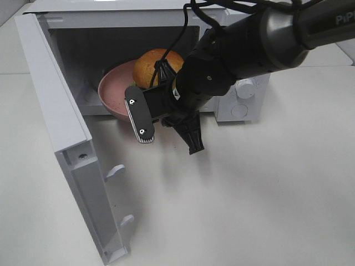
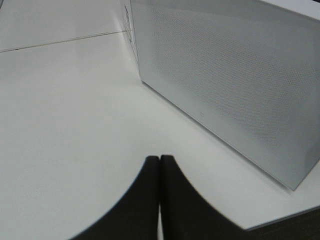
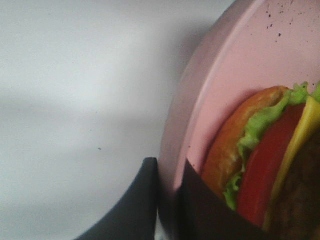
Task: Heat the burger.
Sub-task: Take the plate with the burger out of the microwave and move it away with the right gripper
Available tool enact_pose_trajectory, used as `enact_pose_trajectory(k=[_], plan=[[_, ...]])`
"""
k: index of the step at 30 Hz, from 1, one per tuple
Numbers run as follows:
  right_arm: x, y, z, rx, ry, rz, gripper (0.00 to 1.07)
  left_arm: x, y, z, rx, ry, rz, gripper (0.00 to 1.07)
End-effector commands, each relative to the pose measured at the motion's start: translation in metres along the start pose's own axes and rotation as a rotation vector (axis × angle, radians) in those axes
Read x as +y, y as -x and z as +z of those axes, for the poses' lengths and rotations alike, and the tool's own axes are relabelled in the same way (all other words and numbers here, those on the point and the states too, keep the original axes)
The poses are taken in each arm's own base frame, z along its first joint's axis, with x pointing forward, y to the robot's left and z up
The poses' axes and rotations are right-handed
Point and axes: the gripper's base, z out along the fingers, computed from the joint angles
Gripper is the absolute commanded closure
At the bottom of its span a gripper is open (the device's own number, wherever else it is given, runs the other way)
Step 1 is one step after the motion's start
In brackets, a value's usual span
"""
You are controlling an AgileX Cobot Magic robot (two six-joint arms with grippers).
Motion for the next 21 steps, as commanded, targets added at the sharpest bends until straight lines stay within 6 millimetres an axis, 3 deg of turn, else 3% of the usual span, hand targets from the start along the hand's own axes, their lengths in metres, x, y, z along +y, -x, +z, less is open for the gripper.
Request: enact_pose_trajectory(k=[1, 8, 10, 21], plan=[[0.000, -0.005, -0.024, -0.007, -0.039, -0.035, 1.07, 0.000, -0.002, -0.003, -0.028, 0.003, -0.005, 1.07], [0.016, -0.010, -0.046, -0.016, -0.049, -0.105, 1.07, 0.000, -0.002, -0.003, -0.028, 0.002, -0.005, 1.07], [0.032, -0.015, -0.060, -0.010, -0.033, -0.132, 1.07, 0.000, -0.002, -0.003, -0.029, 0.002, -0.005, 1.07], [0.071, -0.028, -0.099, -0.004, -0.021, -0.180, 1.07, 0.000, -0.002, -0.003, -0.029, 0.002, -0.005, 1.07]])
